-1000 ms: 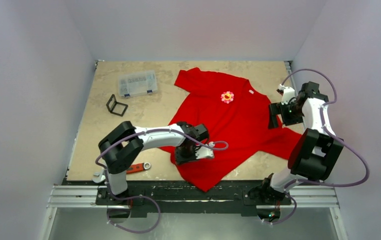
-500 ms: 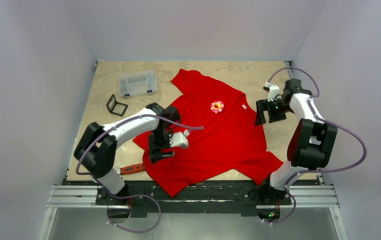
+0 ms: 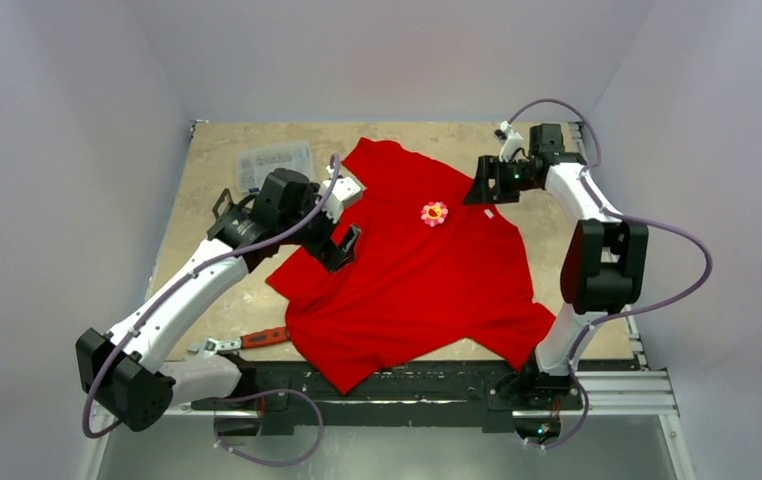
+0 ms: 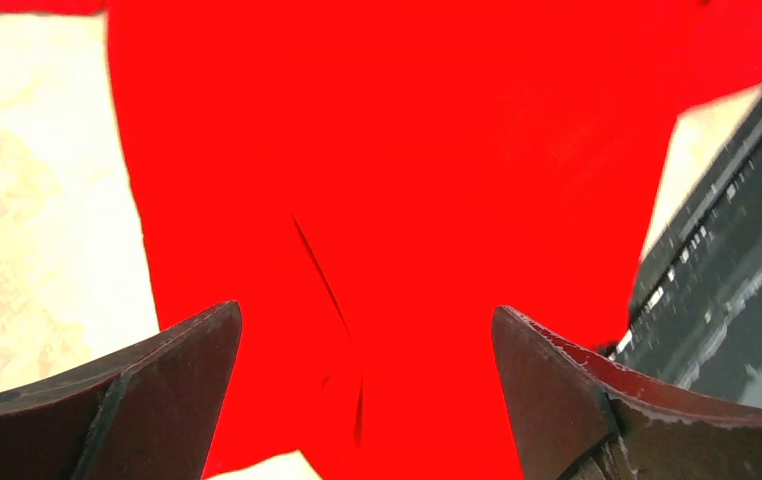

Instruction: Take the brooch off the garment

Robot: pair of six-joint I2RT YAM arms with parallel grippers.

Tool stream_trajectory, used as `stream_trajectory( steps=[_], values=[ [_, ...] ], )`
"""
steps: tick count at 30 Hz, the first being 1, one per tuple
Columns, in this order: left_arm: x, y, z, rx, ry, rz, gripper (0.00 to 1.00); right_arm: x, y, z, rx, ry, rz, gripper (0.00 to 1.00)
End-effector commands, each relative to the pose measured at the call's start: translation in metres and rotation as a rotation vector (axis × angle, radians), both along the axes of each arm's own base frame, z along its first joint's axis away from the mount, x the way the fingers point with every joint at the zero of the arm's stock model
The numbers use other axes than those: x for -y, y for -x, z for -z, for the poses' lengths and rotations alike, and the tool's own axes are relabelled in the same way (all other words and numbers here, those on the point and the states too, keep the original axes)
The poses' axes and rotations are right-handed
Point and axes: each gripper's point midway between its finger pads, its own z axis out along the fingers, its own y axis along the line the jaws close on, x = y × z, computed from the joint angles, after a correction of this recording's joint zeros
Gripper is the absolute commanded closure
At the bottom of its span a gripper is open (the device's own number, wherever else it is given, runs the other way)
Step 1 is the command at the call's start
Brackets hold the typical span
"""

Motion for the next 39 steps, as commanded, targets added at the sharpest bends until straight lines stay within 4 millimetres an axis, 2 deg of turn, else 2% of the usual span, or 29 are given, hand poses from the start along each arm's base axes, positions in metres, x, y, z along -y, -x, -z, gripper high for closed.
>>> stream_trajectory(
  steps=[1,4,8,12,16,20,23,26,28,33,39],
  values=[
    [0.005,-0.042,-0.037,0.193,0.182,-0.203,0.04,-0.017,-0.013,-0.014,0.009,-0.074,0.007,0.27],
    [-0.001,-0.046,-0.043,0.210,0.151,-0.223,0.01,-0.023,-0.019,-0.008,-0.013,-0.076,-0.009,0.30],
    [0.005,-0.040,-0.036,0.206,0.088,-0.097,0.00,-0.029,-0.020,0.003,-0.046,-0.119,-0.028,0.36],
    [0.018,-0.033,-0.030,0.191,0.122,-0.005,0.00,-0.035,-0.033,0.007,-0.059,-0.175,0.012,0.41],
    [0.025,-0.039,-0.025,0.182,0.129,0.013,0.00,-0.060,-0.029,0.024,-0.103,-0.195,-0.026,0.47],
    [0.029,-0.049,-0.023,0.216,0.112,0.038,0.00,-0.074,-0.032,0.027,-0.079,-0.206,-0.023,0.53],
    [0.033,-0.051,-0.026,0.271,0.111,0.094,0.00,-0.077,-0.033,0.038,-0.105,-0.195,-0.030,0.54],
    [0.033,-0.067,-0.040,0.357,0.132,0.051,0.00,-0.073,-0.037,0.044,-0.118,-0.166,-0.020,0.54],
    [0.035,-0.069,-0.043,0.352,0.136,0.042,0.00,-0.070,-0.038,0.049,-0.120,-0.140,-0.002,0.53],
    [0.037,-0.069,-0.035,0.319,0.148,0.029,0.00,-0.066,-0.045,0.058,-0.121,-0.104,0.028,0.45],
    [0.040,-0.073,-0.027,0.287,0.153,0.006,0.00,-0.070,-0.049,0.070,-0.146,-0.116,0.020,0.46]
  ],
)
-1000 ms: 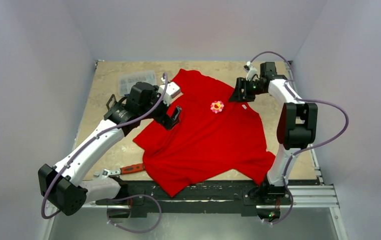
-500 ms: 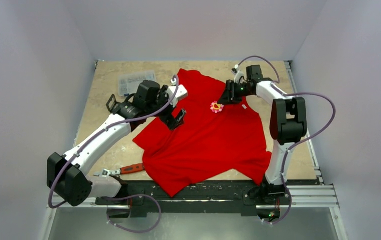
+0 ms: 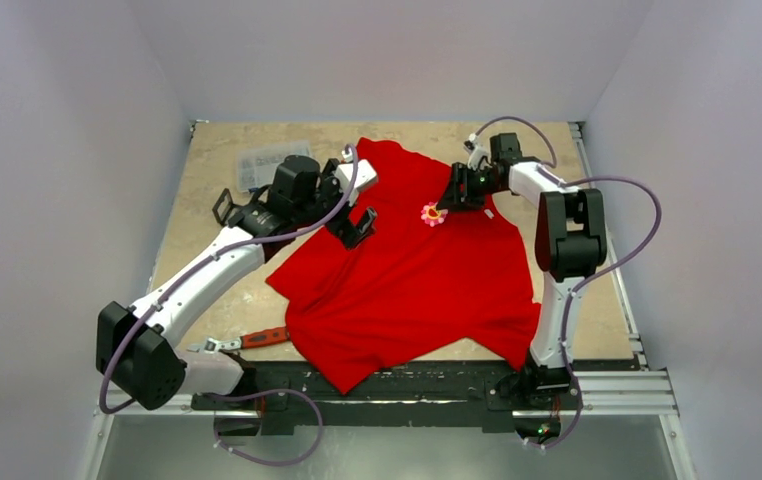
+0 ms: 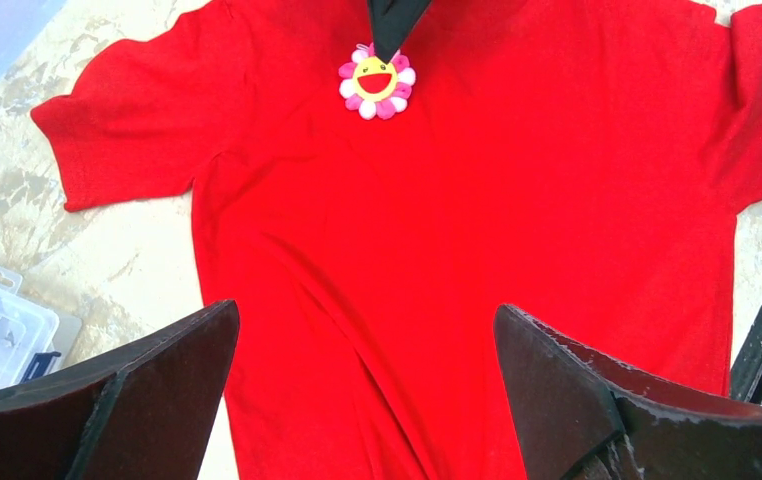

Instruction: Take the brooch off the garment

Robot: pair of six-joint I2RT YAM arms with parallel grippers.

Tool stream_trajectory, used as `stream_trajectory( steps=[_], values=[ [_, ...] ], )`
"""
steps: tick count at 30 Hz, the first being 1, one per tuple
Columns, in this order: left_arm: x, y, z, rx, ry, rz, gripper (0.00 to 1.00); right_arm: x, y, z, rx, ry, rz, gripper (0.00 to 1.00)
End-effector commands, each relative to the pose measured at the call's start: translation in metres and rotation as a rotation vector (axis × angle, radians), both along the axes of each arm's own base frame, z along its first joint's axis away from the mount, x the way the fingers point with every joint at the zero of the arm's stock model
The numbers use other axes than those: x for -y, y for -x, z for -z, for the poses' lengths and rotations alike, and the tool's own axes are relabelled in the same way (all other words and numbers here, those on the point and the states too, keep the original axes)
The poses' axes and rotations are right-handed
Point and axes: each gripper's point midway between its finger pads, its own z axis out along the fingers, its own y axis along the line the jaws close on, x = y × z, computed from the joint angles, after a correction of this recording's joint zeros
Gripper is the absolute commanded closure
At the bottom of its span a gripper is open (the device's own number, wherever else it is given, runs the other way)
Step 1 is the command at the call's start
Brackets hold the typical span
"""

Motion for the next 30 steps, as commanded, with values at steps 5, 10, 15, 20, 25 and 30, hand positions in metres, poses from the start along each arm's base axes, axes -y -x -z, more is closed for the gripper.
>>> stream_trajectory(
  steps=[5,10,15,20,25,30],
  values=[
    [0.007,-0.016,-0.005,0.025,0.019,-0.012,0.00,-0.010,-0.019,-0.005,0.028,-0.048,-0.009,0.50],
    [0.011,-0.023,-0.007,0.036,0.013,-0.003,0.00,-0.012,-0.017,-0.010,0.027,-0.063,-0.022,0.69],
    [0.020,-0.022,0.007,0.011,0.008,0.055,0.00,-0.018,-0.003,-0.034,0.035,-0.122,-0.045,0.83],
    [0.033,-0.027,0.022,0.082,0.001,0.129,0.11,-0.022,0.015,-0.047,0.019,-0.170,-0.056,1.00],
    [0.060,-0.039,0.037,0.218,-0.018,0.144,0.18,-0.030,0.043,-0.054,-0.091,-0.280,-0.030,1.00],
    [0.105,-0.022,0.059,0.279,-0.041,0.213,0.21,-0.035,0.063,-0.056,-0.200,-0.379,0.032,1.00]
  ],
)
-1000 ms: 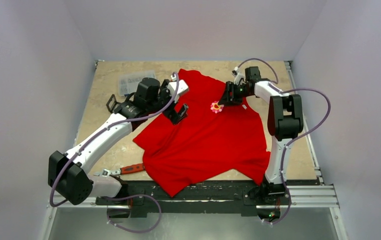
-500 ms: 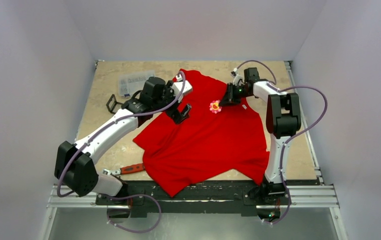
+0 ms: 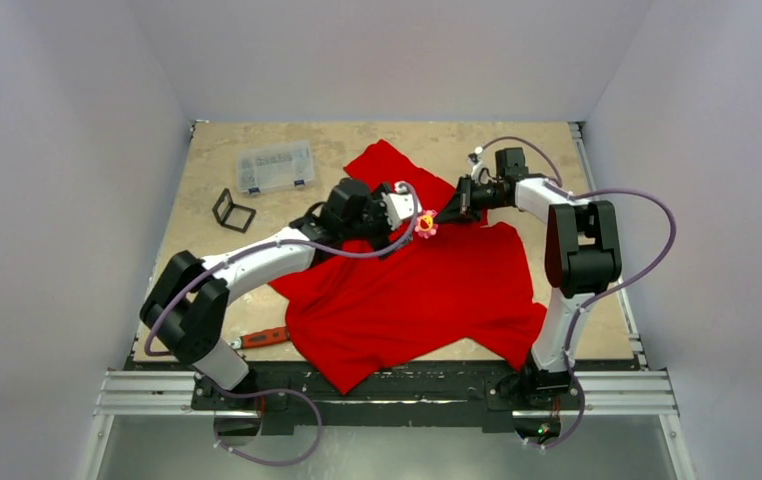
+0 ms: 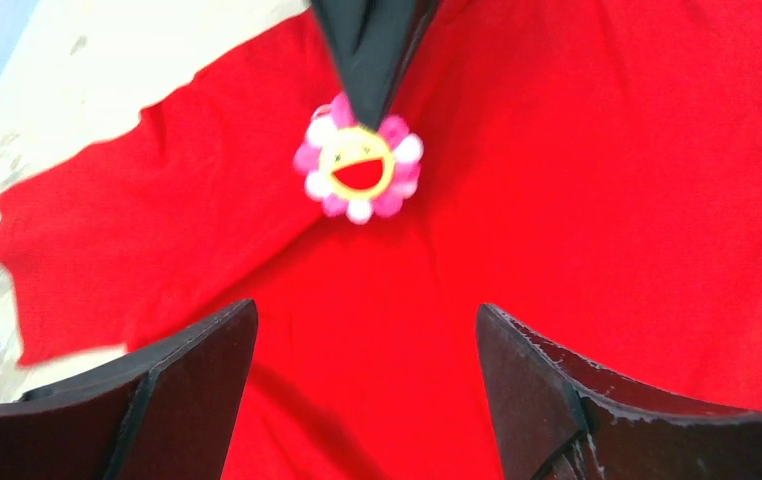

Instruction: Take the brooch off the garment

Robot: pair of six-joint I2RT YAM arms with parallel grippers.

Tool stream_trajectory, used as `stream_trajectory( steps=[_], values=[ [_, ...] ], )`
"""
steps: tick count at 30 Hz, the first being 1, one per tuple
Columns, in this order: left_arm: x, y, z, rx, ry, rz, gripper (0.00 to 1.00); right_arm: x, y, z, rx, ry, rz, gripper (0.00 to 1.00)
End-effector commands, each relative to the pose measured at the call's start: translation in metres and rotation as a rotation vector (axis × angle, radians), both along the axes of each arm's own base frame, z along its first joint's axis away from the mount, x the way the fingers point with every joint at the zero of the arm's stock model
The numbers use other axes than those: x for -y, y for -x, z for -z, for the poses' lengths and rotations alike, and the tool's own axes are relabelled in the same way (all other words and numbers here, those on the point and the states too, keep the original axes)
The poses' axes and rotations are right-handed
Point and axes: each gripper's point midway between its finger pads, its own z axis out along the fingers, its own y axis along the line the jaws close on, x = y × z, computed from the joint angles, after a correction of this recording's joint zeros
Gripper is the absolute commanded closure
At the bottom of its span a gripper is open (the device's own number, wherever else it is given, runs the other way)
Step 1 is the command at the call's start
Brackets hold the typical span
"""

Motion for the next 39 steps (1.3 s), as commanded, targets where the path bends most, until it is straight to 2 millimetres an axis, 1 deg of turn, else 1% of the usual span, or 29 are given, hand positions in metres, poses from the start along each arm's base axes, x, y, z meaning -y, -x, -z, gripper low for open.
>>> stream_trajectory(
  steps=[1,5,8,10,13,15,17,18,20,23,26,29,30,31,33,35,39],
  values=[
    [0.047,0.007,-0.006,0.159,0.036,0.080,0.21,-0.010,0.016,-0.021,-0.102,-0.147,0.046,1.00],
    [0.069,0.023,0.012,0.156,0.017,0.134,0.24,-0.012,0.035,-0.022,-0.217,-0.228,0.100,1.00],
    [0.078,0.033,0.025,0.158,-0.003,0.164,0.26,-0.013,0.049,-0.026,-0.288,-0.271,0.136,1.00],
    [0.081,0.037,0.034,0.160,-0.031,0.184,0.29,-0.014,0.055,-0.030,-0.344,-0.296,0.169,1.00],
    [0.082,0.036,0.048,0.172,-0.082,0.175,0.31,-0.013,0.062,-0.031,-0.443,-0.332,0.225,1.00],
    [0.082,0.035,0.055,0.168,-0.105,0.171,0.31,-0.013,0.064,-0.031,-0.476,-0.355,0.244,1.00],
    [0.080,0.026,0.057,0.188,-0.121,0.124,0.33,-0.013,0.067,-0.029,-0.507,-0.366,0.254,1.00],
    [0.080,0.021,0.056,0.192,-0.124,0.095,0.36,-0.013,0.069,-0.028,-0.518,-0.366,0.259,1.00],
    [0.077,0.013,0.055,0.189,-0.134,0.043,0.46,-0.013,0.072,-0.025,-0.529,-0.363,0.267,1.00],
    [0.074,0.013,0.055,0.177,-0.141,0.021,0.60,-0.012,0.073,-0.026,-0.526,-0.358,0.273,1.00],
    [0.073,0.011,0.054,0.158,-0.132,0.001,0.76,-0.011,0.072,-0.027,-0.517,-0.354,0.275,1.00],
    [0.069,0.011,0.054,0.081,-0.100,-0.021,0.87,-0.011,0.071,-0.029,-0.488,-0.350,0.265,0.77],
    [0.068,0.011,0.053,0.055,-0.080,-0.023,0.90,-0.010,0.070,-0.030,-0.476,-0.345,0.264,0.67],
    [0.068,0.012,0.051,0.029,-0.059,-0.019,0.93,-0.009,0.068,-0.031,-0.459,-0.341,0.262,0.61],
    [0.066,0.013,0.047,-0.035,-0.016,-0.015,1.00,-0.005,0.061,-0.036,-0.414,-0.331,0.260,0.54],
    [0.064,0.013,0.044,-0.102,0.025,-0.005,1.00,-0.001,0.055,-0.042,-0.366,-0.314,0.245,0.46],
    [0.063,0.016,0.037,-0.251,0.117,0.021,1.00,0.007,0.043,-0.056,-0.192,-0.246,0.169,0.41]
  ],
)
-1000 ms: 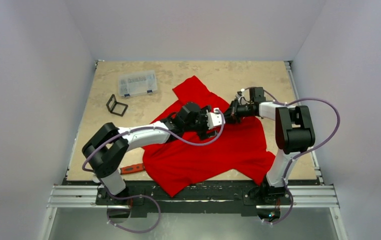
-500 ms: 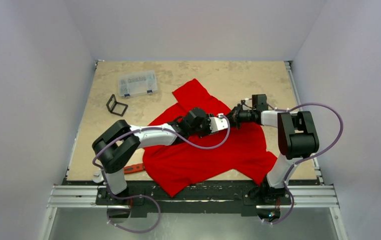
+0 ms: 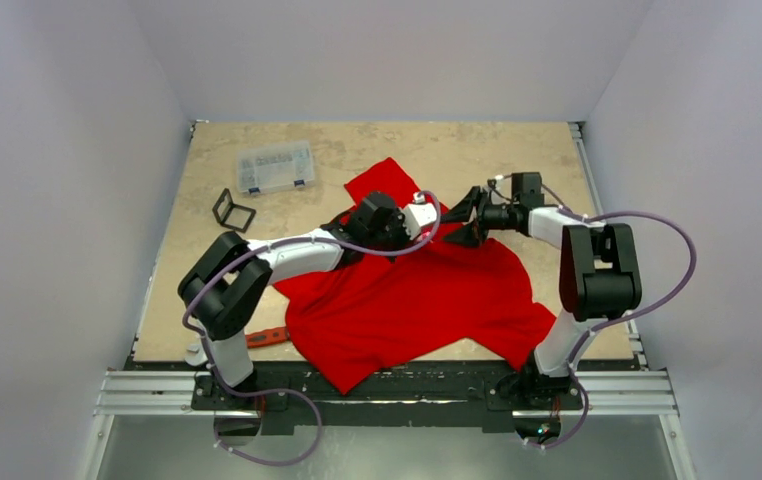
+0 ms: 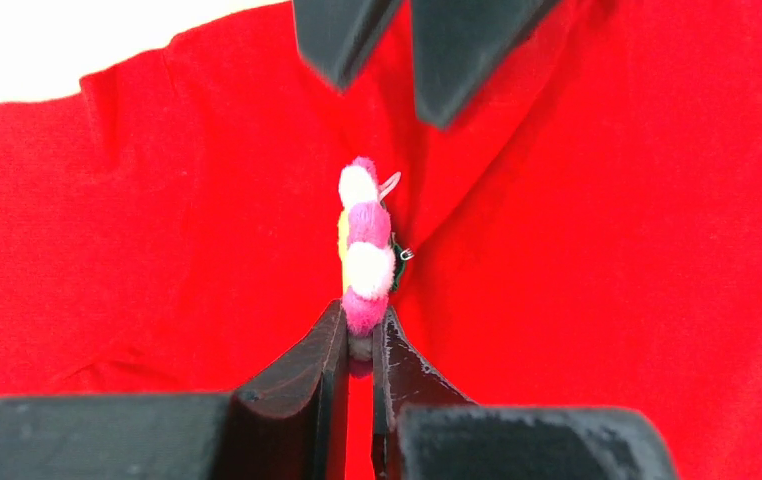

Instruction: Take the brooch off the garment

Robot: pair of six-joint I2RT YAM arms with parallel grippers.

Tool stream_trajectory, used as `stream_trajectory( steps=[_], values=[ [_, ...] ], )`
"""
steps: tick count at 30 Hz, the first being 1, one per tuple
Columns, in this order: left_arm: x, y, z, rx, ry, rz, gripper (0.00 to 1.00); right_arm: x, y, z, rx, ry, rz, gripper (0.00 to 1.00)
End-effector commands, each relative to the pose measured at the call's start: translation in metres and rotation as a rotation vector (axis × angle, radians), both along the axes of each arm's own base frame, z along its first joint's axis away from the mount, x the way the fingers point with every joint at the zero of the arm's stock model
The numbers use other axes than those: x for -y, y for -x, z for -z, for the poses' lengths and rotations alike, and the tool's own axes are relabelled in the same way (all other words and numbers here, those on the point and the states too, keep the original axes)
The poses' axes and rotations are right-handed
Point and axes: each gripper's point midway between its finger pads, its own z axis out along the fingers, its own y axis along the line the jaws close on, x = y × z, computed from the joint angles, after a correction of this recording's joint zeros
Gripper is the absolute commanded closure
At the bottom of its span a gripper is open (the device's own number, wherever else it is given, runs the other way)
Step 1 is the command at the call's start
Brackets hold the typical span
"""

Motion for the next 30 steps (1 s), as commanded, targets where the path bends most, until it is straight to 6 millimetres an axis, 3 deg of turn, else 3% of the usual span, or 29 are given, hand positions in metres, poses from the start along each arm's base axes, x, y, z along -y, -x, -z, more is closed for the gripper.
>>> stream_trajectory(
  steps=[1,7,9,13,15,19,26,30],
  values=[
    [0.014,0.004,-0.042,-0.163,0.203,0.041,1.00,0.010,-0.016,-0.036,0.290,0.083,-0.090,0.40],
    [0.021,0.015,-0.054,-0.283,0.297,0.082,1.00,0.022,-0.020,-0.030,0.489,0.237,-0.158,0.48],
    [0.022,0.017,-0.057,-0.309,0.317,0.076,1.00,0.026,-0.018,-0.019,0.511,0.287,-0.174,0.51],
    [0.021,0.014,-0.063,-0.368,0.368,0.050,1.00,0.032,-0.007,0.005,0.510,0.339,-0.231,0.65],
    [0.019,0.011,-0.064,-0.391,0.388,0.035,1.00,0.034,-0.001,0.012,0.509,0.344,-0.253,0.66],
    [0.018,0.009,-0.069,-0.444,0.421,0.049,1.00,0.032,0.007,0.012,0.580,0.333,-0.305,0.58],
    [0.022,0.013,-0.077,-0.530,0.475,0.074,1.00,0.029,0.017,-0.005,0.767,0.299,-0.404,0.46],
    [0.024,0.021,-0.083,-0.552,0.491,0.138,1.00,0.026,0.026,-0.022,0.944,0.270,-0.474,0.29]
  ],
)
